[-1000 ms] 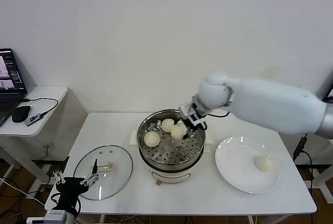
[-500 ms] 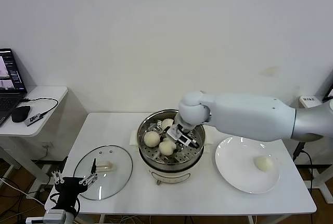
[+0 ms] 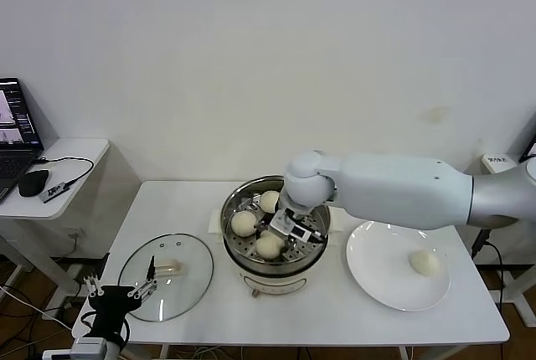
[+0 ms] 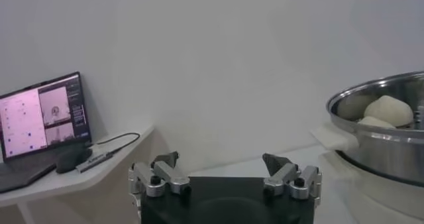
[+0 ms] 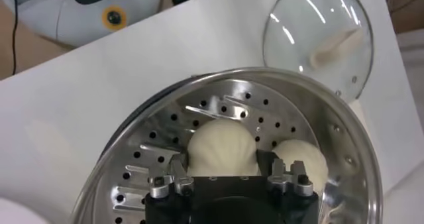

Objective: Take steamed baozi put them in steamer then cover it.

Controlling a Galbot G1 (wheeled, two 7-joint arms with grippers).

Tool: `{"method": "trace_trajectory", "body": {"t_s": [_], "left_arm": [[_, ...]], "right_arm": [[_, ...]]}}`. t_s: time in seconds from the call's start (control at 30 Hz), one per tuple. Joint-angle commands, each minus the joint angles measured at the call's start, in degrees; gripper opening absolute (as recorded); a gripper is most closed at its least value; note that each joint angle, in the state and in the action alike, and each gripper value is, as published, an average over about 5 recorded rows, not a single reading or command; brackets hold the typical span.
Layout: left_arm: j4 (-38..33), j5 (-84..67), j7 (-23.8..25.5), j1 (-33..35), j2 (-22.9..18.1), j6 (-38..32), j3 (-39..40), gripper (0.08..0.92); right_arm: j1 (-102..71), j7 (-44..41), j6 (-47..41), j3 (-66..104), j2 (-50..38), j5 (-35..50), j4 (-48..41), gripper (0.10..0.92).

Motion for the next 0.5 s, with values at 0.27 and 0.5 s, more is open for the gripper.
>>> {"method": "trace_trajectory", "body": {"t_s": [0.27,0.5], "left_arm": [[-0.27,-0.09,0.04,-0.12,0.34,0.01,0.06,0.823],[-0.42,-0.05,0.13,-0.55,1.03,0.06,0.57,0.823]], "right_arm": [[2.99,0.17,-0.37,1.71,-6.13,1.82,1.37,0.82],[4.57,0.14,-9.28,6.22,-13.1,3.26,1.65,0.823]]}}
